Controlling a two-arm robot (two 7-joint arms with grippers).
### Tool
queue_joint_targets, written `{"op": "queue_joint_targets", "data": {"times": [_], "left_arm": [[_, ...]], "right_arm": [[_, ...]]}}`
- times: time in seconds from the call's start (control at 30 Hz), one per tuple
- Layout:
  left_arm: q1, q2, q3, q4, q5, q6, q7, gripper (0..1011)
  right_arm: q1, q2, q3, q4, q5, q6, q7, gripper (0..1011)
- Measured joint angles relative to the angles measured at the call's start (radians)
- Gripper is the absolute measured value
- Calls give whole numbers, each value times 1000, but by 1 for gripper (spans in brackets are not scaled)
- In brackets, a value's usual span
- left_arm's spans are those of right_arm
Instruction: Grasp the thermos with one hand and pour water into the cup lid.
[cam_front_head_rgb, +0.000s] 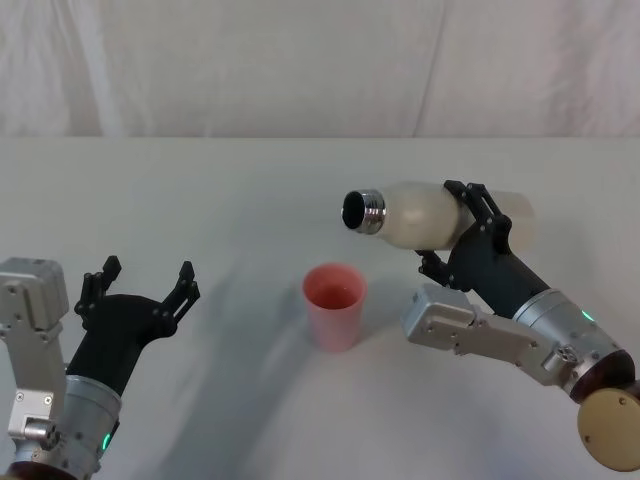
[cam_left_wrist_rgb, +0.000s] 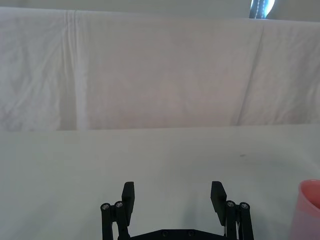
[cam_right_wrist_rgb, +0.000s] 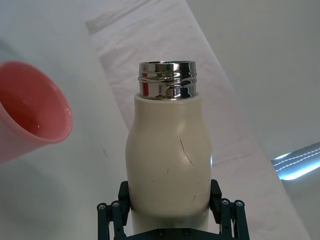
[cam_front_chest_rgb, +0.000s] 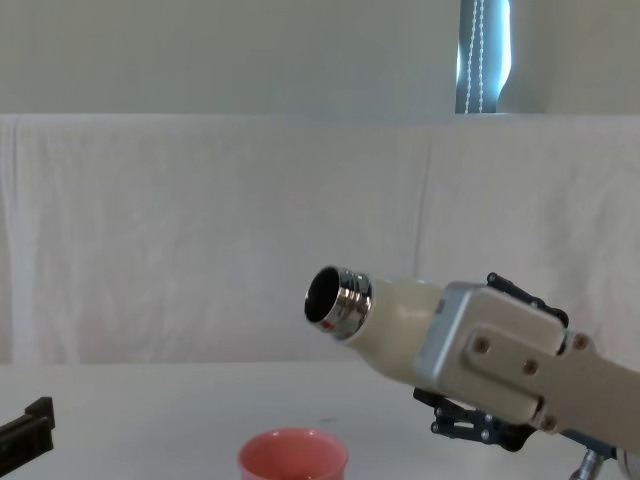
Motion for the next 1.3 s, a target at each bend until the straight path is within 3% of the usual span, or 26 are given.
{"op": "queue_joint_targets", "data": {"times": [0.33,0.77,1.3], "left_arm": [[0,0,0,0,0,0,0,1001],[0,0,0,0,0,0,0,1001],[0,0,0,0,0,0,0,1001]], "right_arm": [[19,16,-34,18,-71,38,-27,951],[5,17,-47,26,-103,43,-85,951],[11,37,-69,27,-136,45,-75,951]]}}
